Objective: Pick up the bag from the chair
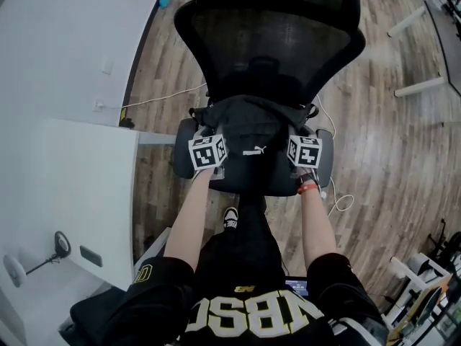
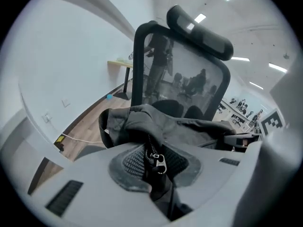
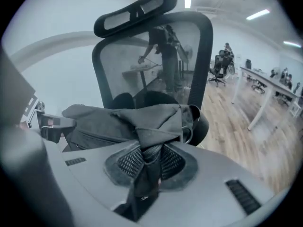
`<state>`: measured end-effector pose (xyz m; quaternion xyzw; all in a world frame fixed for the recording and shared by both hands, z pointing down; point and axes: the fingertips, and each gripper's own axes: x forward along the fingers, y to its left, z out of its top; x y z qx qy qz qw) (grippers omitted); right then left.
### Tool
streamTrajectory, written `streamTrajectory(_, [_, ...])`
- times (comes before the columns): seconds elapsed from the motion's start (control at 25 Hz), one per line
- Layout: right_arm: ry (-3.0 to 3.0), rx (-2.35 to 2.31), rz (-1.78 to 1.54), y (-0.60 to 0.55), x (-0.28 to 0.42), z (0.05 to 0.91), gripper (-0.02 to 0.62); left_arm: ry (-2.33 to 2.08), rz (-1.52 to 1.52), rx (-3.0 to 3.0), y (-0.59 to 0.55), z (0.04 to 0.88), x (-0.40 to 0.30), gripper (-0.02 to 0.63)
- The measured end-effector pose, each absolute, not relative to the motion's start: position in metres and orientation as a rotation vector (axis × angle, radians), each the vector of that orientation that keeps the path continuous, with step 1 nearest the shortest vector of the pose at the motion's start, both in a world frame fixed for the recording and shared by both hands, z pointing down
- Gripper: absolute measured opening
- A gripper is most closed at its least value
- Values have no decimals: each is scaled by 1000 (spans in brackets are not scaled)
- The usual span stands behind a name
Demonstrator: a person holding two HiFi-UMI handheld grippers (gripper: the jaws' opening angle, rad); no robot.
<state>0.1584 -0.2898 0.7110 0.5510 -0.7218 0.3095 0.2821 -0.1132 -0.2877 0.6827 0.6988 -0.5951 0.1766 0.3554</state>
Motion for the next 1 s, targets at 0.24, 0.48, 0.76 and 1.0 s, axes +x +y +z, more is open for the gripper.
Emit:
streamTrajectory(0.24, [-2015,1535,714,-279,150,634,72,-1589,392,1935,-277,608,-120,71])
streamTrajectory(0.48, [-2094,1625,659,-265,142,555,75,-1676,340,2050,-265,524,-126,71])
streamTrajectory(0.76, [-2179,1737,513,-244,137,466,77,-1737,237,2207,-247,433,-130,71])
streamTrajectory(1.0, [-2236,1838,358,-213,138,387,78,-1793,101,2330,-217,355,-127,71])
